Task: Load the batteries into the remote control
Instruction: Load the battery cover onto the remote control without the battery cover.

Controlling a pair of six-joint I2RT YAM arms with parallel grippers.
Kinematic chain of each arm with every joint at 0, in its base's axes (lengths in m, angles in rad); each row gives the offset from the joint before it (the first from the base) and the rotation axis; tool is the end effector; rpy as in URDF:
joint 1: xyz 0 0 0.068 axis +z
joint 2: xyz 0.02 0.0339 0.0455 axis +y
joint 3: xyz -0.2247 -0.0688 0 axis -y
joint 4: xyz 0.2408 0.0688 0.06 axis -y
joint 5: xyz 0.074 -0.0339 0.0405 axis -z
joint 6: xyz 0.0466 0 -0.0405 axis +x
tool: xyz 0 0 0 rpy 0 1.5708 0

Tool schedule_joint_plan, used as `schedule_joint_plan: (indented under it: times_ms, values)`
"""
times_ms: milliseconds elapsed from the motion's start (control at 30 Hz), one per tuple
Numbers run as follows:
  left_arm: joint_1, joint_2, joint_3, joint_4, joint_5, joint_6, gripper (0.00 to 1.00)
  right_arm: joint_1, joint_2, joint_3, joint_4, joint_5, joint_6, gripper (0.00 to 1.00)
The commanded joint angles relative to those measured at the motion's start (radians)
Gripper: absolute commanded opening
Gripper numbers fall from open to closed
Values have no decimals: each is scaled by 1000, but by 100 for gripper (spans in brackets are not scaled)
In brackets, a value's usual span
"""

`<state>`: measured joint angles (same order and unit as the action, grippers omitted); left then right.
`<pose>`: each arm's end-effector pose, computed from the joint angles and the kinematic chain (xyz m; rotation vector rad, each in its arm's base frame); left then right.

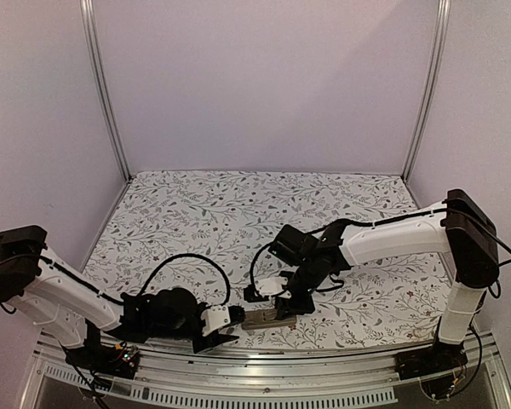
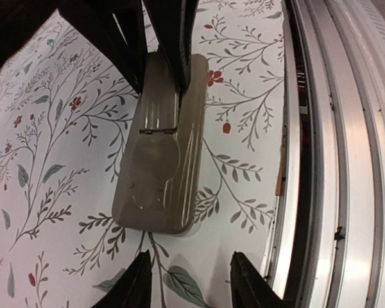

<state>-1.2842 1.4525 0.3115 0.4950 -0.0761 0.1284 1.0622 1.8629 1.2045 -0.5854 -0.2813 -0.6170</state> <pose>0.0725 -0.2336 0.0702 1.4411 1.7556 -0.5459 0.1591 0.3120 0.1163 -2.1613 1.8496 0.4963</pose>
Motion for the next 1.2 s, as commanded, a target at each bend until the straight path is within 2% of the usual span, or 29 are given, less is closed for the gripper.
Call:
schedule_joint_plan:
  times_ms: [0,367,667,1033,1167]
  values:
    - [7,19,17,-7,10,15,41,10,35,16,1,10,18,0]
    - [13,79,37,21,0,67,36,9,27,1,37,-19,56,0]
    - [27,120,37,88,23,95,36,10,37,3,64,-29,94,0]
    - [39,132,46,96,52,97,35,10,42,6,70,-36,147,0]
    - [40,128,45,93,54,91,34,10,40,6,70,-50,188,5]
